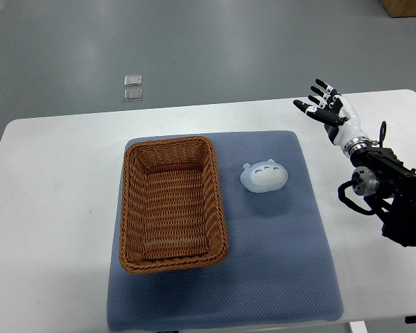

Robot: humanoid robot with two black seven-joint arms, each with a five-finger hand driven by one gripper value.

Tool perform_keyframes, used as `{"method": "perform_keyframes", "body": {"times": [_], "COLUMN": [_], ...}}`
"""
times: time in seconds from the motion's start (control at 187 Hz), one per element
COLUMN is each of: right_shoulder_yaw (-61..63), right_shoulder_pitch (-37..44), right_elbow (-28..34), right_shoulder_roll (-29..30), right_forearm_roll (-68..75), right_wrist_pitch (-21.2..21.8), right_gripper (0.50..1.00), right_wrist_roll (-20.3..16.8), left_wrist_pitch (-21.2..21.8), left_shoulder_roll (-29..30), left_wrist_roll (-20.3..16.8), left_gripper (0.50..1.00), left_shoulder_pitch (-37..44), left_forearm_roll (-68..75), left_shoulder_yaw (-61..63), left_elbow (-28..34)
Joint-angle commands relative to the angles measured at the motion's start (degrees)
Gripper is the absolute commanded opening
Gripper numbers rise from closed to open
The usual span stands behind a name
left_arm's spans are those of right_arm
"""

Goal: Place blue toy in brown basket

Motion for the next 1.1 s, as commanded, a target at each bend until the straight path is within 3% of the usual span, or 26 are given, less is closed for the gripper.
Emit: {"method": "perform_keyframes", "body": {"times": [0.0,1.093], "right_shoulder_yaw": [0.04,-0.13], "right_shoulder_pitch": [0.00,0.53], "right_elbow": [0.00,0.09], "right_shoulder_roll": [-0.02,-0.46], "right_forearm_roll": [0.04,-0.05], "right_wrist_pitch": [0.00,0.17], "right_gripper": [0.911,0.913], "right_wrist_roll": [0.00,0.00], "left_wrist_pitch": [0.02,0.02], "left_shoulder_roll": [0.00,0.00], "left_wrist_roll": [0.00,0.00], "left_gripper": [1.000,1.000], "left_shoulder_pitch": [0.00,0.00], "left_forearm_roll": [0.00,0.00], "left_shoulder_yaw": [-0.09,0.00], "left_elbow": [0.01,0.01]}}
